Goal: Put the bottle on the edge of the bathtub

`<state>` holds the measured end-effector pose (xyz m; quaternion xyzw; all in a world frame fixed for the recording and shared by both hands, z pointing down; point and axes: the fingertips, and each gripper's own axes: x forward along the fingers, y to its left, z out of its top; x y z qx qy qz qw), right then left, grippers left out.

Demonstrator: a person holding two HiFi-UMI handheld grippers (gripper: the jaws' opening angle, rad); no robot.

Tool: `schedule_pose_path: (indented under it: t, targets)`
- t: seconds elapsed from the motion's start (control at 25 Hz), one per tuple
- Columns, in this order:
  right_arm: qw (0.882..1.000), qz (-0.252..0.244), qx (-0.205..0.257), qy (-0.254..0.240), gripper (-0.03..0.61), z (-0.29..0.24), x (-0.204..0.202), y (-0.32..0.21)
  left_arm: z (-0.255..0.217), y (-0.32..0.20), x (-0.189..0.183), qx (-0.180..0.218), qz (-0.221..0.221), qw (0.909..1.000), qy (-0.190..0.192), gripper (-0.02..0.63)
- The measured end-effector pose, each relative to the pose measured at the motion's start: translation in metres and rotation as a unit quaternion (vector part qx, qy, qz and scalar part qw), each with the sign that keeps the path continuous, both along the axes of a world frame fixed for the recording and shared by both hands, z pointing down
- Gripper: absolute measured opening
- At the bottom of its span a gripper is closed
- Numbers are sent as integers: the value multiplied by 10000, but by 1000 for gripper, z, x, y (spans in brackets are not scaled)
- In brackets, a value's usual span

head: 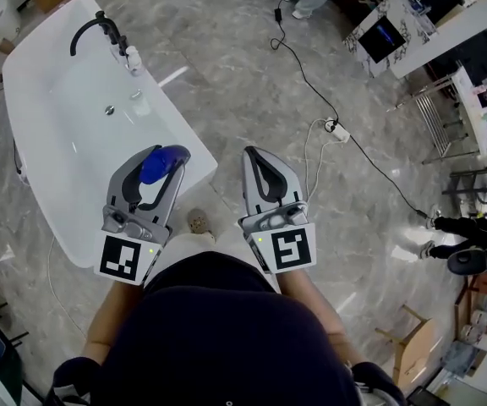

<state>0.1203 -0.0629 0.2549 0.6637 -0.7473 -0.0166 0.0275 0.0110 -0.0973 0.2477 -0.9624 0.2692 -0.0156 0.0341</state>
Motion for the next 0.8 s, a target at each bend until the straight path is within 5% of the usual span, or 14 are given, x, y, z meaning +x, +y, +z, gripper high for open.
schedule_pose_path:
  t: [0.44, 0.8]
  targets:
    - [9940, -1080, 56, 187, 0, -10, -55, -48, 5, -16, -45, -138, -843, 9963, 45, 150]
    - [9891, -1465, -46, 127, 0, -12, -55, -90, -10, -47, -41, -80, -1200, 9927, 2, 150]
